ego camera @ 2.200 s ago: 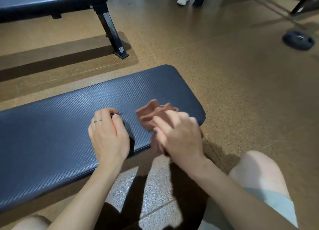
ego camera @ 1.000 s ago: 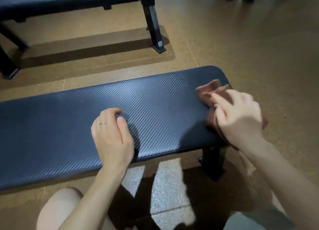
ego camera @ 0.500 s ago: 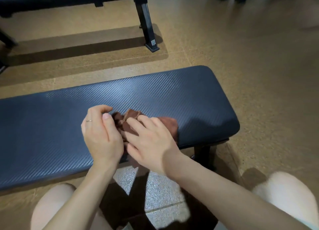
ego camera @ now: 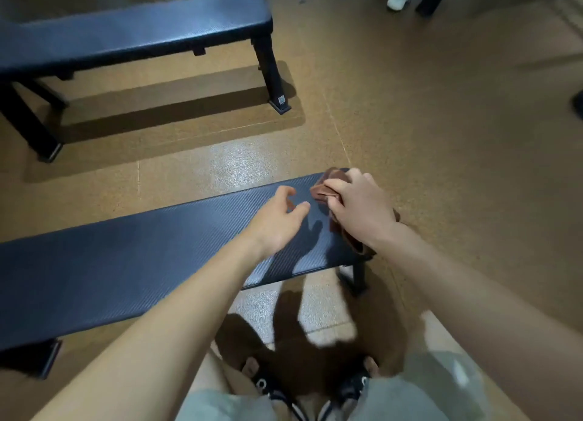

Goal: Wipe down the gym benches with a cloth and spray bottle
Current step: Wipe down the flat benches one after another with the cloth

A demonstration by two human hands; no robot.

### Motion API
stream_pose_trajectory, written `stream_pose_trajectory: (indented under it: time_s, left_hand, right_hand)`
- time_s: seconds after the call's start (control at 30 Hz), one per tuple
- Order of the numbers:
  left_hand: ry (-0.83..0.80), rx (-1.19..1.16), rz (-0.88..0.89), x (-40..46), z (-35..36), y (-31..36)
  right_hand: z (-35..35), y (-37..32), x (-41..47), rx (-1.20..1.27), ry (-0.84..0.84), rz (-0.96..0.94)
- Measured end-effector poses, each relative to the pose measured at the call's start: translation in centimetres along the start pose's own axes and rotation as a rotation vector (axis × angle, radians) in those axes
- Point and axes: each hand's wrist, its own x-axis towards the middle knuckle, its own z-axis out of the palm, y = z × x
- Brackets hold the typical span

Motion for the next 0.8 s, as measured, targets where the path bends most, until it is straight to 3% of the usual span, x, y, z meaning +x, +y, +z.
stream_pose_trajectory:
  time_s: [0.1, 0.17, 0.37, 0.47, 0.7, 0.8]
  left_hand:
    - [-0.146, -0.350, -0.235, -2.9, -3.9, 5.5]
    - [-0.168, -0.446, -0.264, -5.5, -6.6, 8.6]
    - [-0.041, -0.009, -0.166, -11.5, -14.3, 16.6]
    - [-0.014, 0.042, -0.102, -12.1, -16.3, 21.7]
    - [0.035, 0.204, 0.040, -9.3, -14.7, 32.3]
    - [0.048, 0.281, 0.023, -7.0, -12.4, 35.2]
  right_hand:
    - [-7.6, -4.5, -1.6, 0.130, 0.004, -0.072]
    - [-12.5, -6.4, -2.8, 0.187, -0.004, -0.092]
    - [-25.4, -7.3, -4.9, 0.084, -0.193, 0.087]
    - [-30.0, -6.3, -5.0, 0.015, -0.181, 0.118]
    - [-36.7, -0.3, -2.4, -0.044, -0.112, 0.140]
    - [-38.9, 4.2, -0.2, -0.060, -0.114, 0.096]
